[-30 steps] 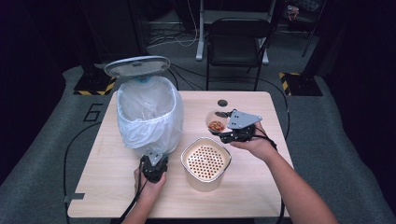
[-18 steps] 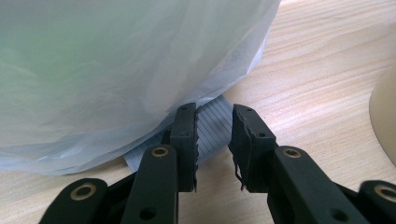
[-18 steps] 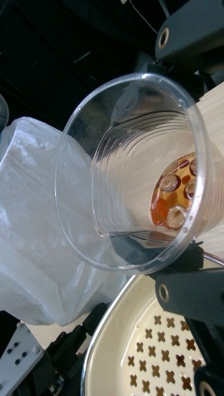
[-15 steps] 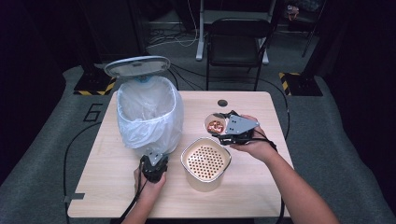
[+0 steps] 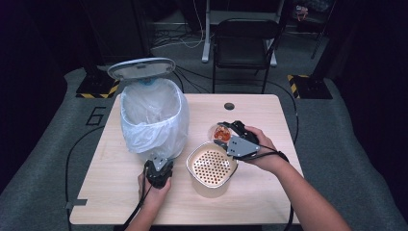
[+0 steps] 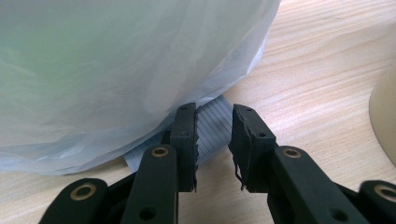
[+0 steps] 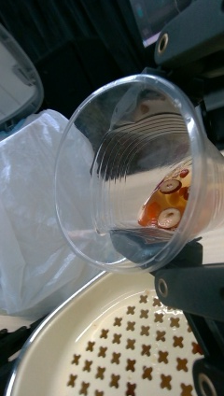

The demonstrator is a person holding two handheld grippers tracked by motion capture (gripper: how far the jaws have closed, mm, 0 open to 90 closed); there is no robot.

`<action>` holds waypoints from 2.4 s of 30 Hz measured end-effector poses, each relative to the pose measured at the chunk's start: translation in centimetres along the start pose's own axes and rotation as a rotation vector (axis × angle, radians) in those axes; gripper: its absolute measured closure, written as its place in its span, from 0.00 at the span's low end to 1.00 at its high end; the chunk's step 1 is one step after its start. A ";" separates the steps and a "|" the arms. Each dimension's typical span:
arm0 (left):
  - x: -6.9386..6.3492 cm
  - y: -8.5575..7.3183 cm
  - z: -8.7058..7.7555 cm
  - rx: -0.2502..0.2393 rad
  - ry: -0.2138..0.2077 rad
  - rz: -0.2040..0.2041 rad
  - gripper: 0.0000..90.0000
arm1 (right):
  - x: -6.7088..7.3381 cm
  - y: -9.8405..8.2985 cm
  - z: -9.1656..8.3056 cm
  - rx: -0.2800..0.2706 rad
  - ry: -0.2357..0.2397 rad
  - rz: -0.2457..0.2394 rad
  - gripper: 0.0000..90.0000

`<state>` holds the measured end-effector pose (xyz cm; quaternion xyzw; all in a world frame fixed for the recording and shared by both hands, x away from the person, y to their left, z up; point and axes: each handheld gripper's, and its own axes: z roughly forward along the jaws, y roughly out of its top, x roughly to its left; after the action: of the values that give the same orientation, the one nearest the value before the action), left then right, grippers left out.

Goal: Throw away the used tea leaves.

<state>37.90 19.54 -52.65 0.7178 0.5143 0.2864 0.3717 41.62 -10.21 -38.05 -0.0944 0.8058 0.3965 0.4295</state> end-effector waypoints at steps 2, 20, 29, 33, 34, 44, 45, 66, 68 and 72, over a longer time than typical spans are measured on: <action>0.0 0.0 0.0 -0.001 0.002 0.003 0.79 | 0.3 0.3 -0.2 0.003 -0.023 -0.047 0.46; 0.0 0.0 0.0 -0.012 0.011 0.005 0.79 | 4.2 2.4 -0.3 0.105 -0.175 -0.696 0.49; -0.1 0.0 0.1 -0.010 0.000 -0.010 0.79 | 5.4 2.6 0.3 0.162 -0.220 -0.990 0.49; -0.1 0.0 0.1 -0.015 0.003 -0.018 0.79 | 5.6 2.4 0.4 0.190 -0.170 -1.036 0.49; -0.1 0.0 0.1 -0.011 0.002 -0.011 0.79 | 5.8 2.2 0.3 0.204 -0.188 -1.035 0.49; -0.1 0.0 0.1 -0.008 0.002 -0.009 0.79 | 6.1 1.0 0.6 0.233 -0.206 -1.189 0.49; -0.1 0.0 0.1 -0.008 0.003 -0.009 0.79 | 6.4 0.6 0.5 0.234 -0.233 -1.153 0.49; -0.1 0.0 0.1 -0.008 0.004 -0.005 0.79 | 6.9 0.7 0.6 0.224 -0.228 -1.213 0.49; -0.1 0.0 0.1 -0.008 0.004 -0.006 0.79 | 6.9 0.7 0.6 0.225 -0.227 -1.212 0.49; -0.1 0.0 0.1 -0.007 0.005 -0.002 0.79 | 6.8 0.8 0.6 0.224 -0.221 -1.203 0.49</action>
<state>37.91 19.47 -52.69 0.7153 0.5149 0.2896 0.3733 37.39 -7.93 -43.02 -0.4450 0.5989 0.0056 0.6658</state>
